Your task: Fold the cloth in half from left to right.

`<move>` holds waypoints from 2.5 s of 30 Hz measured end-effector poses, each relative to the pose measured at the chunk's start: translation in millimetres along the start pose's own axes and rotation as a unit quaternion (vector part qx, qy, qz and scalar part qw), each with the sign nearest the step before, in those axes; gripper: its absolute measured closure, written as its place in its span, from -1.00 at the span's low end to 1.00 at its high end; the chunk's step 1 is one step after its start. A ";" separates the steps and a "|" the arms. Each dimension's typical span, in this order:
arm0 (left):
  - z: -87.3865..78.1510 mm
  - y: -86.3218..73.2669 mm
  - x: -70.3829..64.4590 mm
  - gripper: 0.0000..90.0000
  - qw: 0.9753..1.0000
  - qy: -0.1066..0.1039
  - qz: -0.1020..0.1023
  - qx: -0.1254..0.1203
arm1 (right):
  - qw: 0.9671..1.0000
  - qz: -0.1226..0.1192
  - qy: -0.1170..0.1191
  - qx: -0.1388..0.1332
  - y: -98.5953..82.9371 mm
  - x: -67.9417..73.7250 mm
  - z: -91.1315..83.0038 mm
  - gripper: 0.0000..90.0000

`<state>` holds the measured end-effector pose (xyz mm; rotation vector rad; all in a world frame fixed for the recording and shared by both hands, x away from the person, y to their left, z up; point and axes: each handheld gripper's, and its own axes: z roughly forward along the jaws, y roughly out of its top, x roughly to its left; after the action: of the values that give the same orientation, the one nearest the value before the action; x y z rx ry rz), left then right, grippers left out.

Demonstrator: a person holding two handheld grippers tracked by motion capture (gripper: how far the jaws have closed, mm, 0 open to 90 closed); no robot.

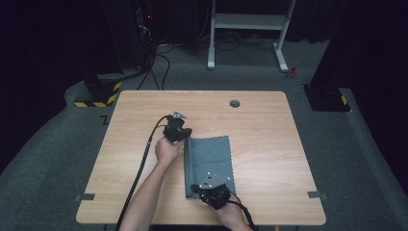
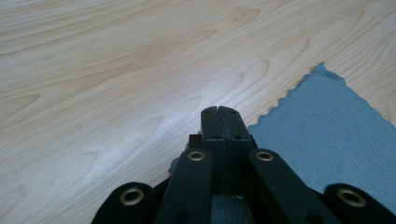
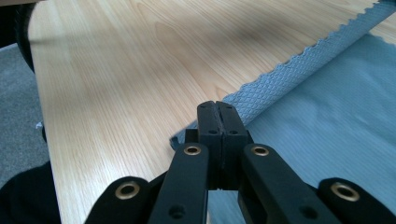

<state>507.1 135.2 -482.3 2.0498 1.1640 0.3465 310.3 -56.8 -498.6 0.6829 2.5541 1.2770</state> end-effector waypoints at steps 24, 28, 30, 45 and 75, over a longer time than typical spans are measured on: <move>33.0 22.0 -48.4 1.00 0.999 -0.036 0.028 -0.002 | 0.998 0.042 -0.045 0.001 -44.5 -20.3 -40.8 1.00; 36.8 23.5 -49.6 1.00 0.999 -0.044 0.025 -0.001 | 0.998 0.047 -0.051 0.004 -49.1 -23.2 -45.5 1.00; 39.2 24.6 -52.8 1.00 0.999 -0.045 0.024 -0.004 | 0.997 0.053 -0.055 0.008 -51.9 -25.7 -47.8 1.00; 53.9 31.1 -70.4 1.00 0.998 -0.052 0.035 -0.001 | 0.995 0.069 -0.068 0.009 -61.7 -32.8 -61.2 1.00; 80.3 32.4 -90.9 0.99 0.998 -0.047 0.047 0.007 | 0.989 0.116 -0.085 0.027 -81.1 -48.4 -73.3 0.99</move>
<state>521.6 12.3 -503.5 2.1142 1.0180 0.2864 299.6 -173.9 -519.9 1.0793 2.4333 1.1597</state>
